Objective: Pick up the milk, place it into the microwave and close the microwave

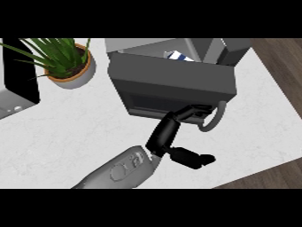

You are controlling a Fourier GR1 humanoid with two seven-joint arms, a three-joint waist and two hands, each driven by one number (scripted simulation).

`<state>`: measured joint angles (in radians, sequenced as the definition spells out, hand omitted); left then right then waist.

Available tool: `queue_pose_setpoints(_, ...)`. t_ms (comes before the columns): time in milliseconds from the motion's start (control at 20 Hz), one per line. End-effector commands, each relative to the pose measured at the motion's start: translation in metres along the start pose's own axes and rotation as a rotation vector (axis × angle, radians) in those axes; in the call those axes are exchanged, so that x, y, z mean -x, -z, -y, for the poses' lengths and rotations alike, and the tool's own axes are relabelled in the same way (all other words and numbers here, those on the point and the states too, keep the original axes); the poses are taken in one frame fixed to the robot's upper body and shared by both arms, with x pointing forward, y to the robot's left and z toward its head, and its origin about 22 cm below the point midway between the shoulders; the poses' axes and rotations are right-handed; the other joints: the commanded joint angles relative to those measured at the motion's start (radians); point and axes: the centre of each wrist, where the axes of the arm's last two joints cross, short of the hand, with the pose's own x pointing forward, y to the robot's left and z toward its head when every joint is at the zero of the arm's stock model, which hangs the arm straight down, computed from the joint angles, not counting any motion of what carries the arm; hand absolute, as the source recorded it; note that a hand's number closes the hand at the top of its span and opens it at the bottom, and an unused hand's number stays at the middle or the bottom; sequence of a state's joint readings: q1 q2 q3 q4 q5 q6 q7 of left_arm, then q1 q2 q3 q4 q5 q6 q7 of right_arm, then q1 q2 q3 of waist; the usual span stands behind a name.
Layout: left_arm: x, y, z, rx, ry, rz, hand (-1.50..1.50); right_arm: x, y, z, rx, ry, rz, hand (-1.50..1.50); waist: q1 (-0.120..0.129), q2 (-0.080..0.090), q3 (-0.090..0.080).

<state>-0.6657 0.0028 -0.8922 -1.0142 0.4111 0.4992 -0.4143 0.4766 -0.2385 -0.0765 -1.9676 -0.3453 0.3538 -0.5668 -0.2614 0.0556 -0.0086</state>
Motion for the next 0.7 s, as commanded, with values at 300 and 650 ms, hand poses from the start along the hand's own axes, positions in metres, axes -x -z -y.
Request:
queue_pose_setpoints(300,-0.013,0.033,-0.010,-0.089,0.011,0.057,-1.50,-0.011,0.020,0.004,-0.066,0.050,0.040,-1.50,-0.063,0.018,0.003)
queue_pose_setpoints(650,-0.017,0.047,-0.016,-0.129,0.011,0.066,-1.50,-0.017,0.033,0.010,-0.127,0.078,0.055,-1.50,-0.087,0.029,0.004)
